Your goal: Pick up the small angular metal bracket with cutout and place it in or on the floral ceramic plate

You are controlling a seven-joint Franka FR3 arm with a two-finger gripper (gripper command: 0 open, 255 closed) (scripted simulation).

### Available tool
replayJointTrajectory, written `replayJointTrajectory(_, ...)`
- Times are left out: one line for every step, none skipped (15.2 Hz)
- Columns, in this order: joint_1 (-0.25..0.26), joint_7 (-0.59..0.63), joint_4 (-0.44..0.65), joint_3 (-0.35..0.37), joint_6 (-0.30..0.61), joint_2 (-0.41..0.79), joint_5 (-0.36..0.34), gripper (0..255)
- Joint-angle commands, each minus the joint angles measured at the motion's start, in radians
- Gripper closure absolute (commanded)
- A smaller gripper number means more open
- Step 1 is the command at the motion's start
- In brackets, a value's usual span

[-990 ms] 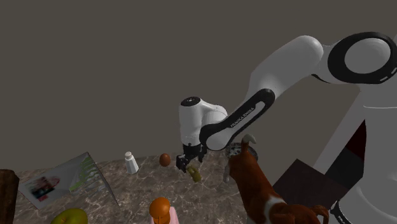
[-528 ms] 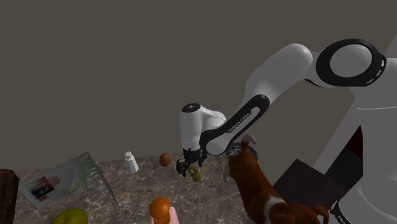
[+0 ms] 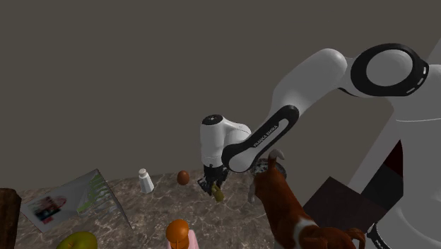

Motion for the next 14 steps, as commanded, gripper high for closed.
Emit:
replayJointTrajectory(0.002,0.000,-0.001,0.001,0.006,0.004,0.000,255)
replayJointTrajectory(0.002,0.000,0.000,0.000,0.006,0.005,0.000,255)
replayJointTrajectory(0.004,0.000,0.004,-0.001,0.004,0.007,-0.001,255)
replayJointTrajectory(0.003,0.000,0.002,-0.001,0.005,0.006,-0.001,255)
replayJointTrajectory(0.004,0.001,0.002,0.000,0.005,0.006,-0.001,255)
replayJointTrajectory(0.005,0.001,0.004,0.000,0.004,0.007,0.000,255)
replayJointTrajectory(0.005,0.000,0.007,-0.001,0.003,0.009,-0.001,255)
replayJointTrajectory(0.002,0.000,-0.001,0.001,0.006,0.004,0.000,255)
replayJointTrajectory(-0.004,-0.005,-0.003,0.009,-0.002,-0.007,0.008,255)
replayJointTrajectory(-0.010,-0.010,-0.004,0.017,-0.010,-0.017,0.017,255)
replayJointTrajectory(-0.016,-0.015,-0.005,0.025,-0.019,-0.027,0.025,255)
replayJointTrajectory(-0.022,-0.020,-0.006,0.032,-0.027,-0.037,0.034,255)
replayJointTrajectory(-0.028,-0.026,-0.007,0.040,-0.035,-0.048,0.043,255)
replayJointTrajectory(-0.034,-0.031,-0.007,0.048,-0.044,-0.058,0.051,255)
